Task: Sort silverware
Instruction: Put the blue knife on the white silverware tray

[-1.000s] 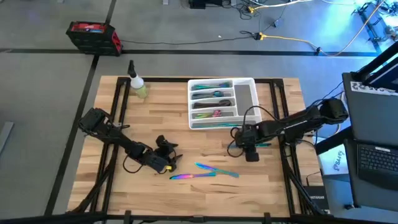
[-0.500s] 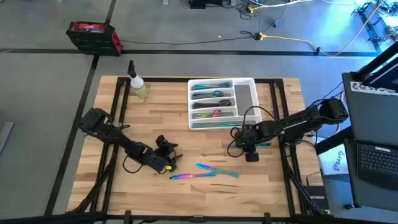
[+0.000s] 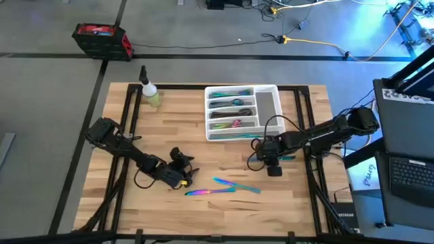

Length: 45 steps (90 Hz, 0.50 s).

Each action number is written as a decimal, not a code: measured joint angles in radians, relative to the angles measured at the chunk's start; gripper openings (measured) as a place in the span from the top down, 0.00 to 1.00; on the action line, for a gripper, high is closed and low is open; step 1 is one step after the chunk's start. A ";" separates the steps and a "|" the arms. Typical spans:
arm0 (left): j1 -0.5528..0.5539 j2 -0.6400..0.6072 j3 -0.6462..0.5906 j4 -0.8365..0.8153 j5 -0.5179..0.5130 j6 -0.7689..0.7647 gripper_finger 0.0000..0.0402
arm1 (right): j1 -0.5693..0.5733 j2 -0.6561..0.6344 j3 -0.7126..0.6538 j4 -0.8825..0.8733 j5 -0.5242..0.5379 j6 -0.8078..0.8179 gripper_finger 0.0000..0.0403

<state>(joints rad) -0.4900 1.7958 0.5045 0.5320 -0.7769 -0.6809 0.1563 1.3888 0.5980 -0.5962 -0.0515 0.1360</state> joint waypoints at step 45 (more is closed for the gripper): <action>0.000 0.000 0.000 0.000 0.000 0.000 0.35 | 0.000 -0.001 0.001 -0.010 -0.019 0.015 0.94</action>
<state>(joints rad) -0.4900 1.7958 0.5045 0.5316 -0.7769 -0.6807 0.1562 1.3876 0.5994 -0.6067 -0.0704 0.1505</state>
